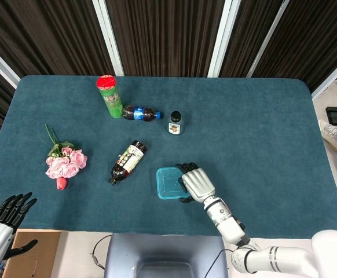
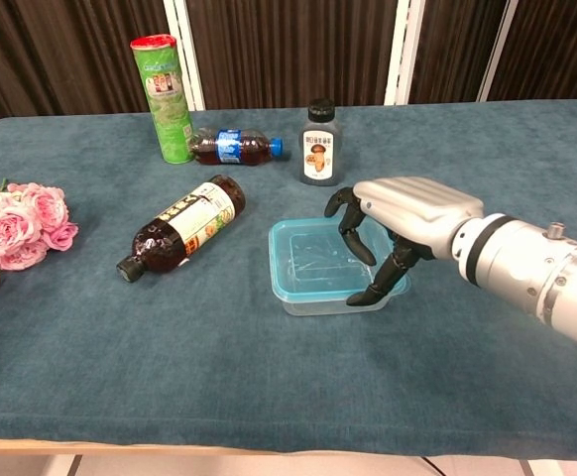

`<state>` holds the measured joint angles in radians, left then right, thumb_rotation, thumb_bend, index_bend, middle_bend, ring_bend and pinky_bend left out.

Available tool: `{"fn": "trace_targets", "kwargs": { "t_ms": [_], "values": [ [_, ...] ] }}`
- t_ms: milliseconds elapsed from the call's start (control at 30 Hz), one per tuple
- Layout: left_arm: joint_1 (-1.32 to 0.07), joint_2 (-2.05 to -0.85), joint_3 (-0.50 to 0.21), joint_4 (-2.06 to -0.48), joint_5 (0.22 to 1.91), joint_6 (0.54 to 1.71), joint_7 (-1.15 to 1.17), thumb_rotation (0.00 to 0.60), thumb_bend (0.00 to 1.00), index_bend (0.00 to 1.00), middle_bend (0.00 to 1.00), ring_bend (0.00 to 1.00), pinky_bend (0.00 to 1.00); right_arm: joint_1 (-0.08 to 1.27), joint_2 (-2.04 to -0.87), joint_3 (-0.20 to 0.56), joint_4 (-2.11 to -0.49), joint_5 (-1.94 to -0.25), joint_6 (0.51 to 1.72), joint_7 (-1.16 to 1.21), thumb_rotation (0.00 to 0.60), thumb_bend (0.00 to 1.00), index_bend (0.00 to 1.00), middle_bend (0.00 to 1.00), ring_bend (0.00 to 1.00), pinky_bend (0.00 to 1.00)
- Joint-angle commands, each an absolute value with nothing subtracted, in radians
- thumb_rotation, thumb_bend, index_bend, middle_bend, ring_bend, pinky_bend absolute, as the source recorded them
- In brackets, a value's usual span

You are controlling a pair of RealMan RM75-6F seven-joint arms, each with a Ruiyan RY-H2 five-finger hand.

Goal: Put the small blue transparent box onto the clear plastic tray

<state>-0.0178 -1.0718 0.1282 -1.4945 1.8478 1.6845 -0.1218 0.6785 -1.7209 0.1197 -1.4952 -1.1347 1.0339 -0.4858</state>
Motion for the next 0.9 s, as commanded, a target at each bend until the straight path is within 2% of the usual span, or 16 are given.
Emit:
{"fn": "trace_targets", "kwargs": {
  "t_ms": [33,900],
  "values": [
    [-0.017,-1.071,0.128,-1.494,1.847,1.686,-0.124,0.6,0.43,0.0,0.02,0.02,0.1,0.677,-1.724,0.12,-1.492,-1.139,1.036,-0.481,0.6,0.3,0.9,0.65,0.45,0.36],
    [-0.019,-1.07,0.128,-1.493,1.851,1.688,-0.129,0.6,0.43,0.0,0.02,0.02,0.1,0.657,-1.736,0.124,-1.467,-1.154,1.048,-0.462,0.6,0.3,0.9,0.65,0.45,0.36]
  ]
}}
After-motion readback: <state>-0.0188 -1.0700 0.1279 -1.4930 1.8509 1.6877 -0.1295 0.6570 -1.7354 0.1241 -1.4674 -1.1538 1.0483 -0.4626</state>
